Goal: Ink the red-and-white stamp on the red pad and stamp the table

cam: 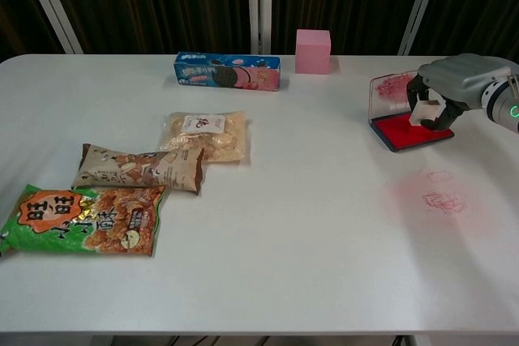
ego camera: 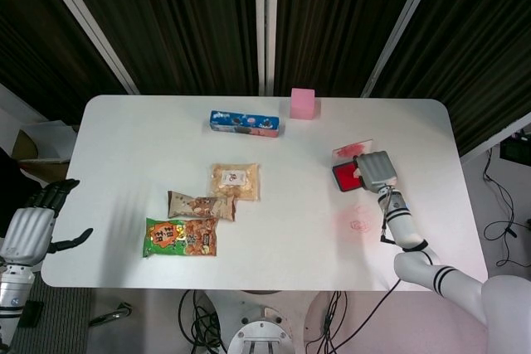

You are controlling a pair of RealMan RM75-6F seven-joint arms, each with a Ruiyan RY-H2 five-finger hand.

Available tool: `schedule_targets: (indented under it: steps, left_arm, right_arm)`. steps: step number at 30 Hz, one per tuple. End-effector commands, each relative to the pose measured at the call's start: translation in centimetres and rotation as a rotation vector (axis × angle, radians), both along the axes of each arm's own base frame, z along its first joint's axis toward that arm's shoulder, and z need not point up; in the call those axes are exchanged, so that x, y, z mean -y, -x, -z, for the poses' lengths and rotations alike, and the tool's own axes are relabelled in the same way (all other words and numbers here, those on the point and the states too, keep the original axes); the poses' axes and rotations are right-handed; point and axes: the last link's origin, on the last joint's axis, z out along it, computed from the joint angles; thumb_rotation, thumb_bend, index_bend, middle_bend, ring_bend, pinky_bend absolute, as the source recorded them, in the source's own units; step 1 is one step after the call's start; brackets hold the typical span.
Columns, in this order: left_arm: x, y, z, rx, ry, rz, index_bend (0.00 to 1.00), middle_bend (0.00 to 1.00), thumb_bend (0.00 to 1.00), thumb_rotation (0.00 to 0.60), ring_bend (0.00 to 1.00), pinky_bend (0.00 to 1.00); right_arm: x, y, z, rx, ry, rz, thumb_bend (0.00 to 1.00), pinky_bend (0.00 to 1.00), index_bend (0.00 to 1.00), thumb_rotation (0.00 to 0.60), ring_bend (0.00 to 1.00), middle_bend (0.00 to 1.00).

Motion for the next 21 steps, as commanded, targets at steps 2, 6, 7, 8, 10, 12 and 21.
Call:
schedule_targets:
  steps: [2, 6, 7, 8, 10, 12, 21]
  left_arm:
    - [0.0, 0.0, -0.1, -0.001, -0.004, 0.001, 0.13, 0.13, 0.17, 0.469, 0.12, 0.21]
    - [0.1, 0.1, -0.2, -0.002, -0.005, -0.003, 0.13, 0.13, 0.17, 0.466, 0.12, 0.21]
    - [0.1, 0.1, -0.2, -0.002, -0.005, -0.002, 0.13, 0.13, 0.17, 0.467, 0.12, 0.21]
    - [0.1, 0.0, -0.2, -0.001, -0.005, -0.002, 0.13, 0.13, 0.17, 0.468, 0.12, 0.21]
    - [0.1, 0.0, -0.2, -0.001, -0.006, 0.001, 0.13, 0.13, 0.17, 0.466, 0.12, 0.21]
    - [0.1, -0.1, -0.2, -0.001, -0.007, 0.004, 0.13, 0.13, 0.17, 0.466, 0.12, 0.21]
    - [0.1, -0.5, -0.2, 0.001, -0.008, 0.015, 0.13, 0.13, 0.17, 0.468, 0.12, 0.21]
  right_arm:
    - [0.0, 0.2, 0.3, -0.011, -0.005, 0.004, 0.36, 1.0, 0.6, 0.6, 0.83, 0.55]
    - [0.0, 0.4, 0.2, -0.01, 0.001, 0.009, 0.36, 1.0, 0.61, 0.6, 0.83, 0.56]
    - [0.0, 0.4, 0.1, -0.008, 0.003, 0.008, 0.36, 1.0, 0.61, 0.6, 0.83, 0.56]
    - [0.1, 0.3, 0.0, -0.002, 0.009, 0.004, 0.36, 1.0, 0.61, 0.6, 0.83, 0.56]
    - [0.1, 0.0, -0.4, 0.018, 0.022, -0.004, 0.36, 1.0, 0.61, 0.6, 0.83, 0.56]
    - [0.2, -0.4, -1.1, 0.039, 0.039, -0.018, 0.36, 1.0, 0.61, 0.6, 0.83, 0.56]
    - [-2.5, -1.8, -5.6, 0.114, 0.091, -0.095, 0.36, 1.0, 0.61, 0.6, 0.83, 0.56]
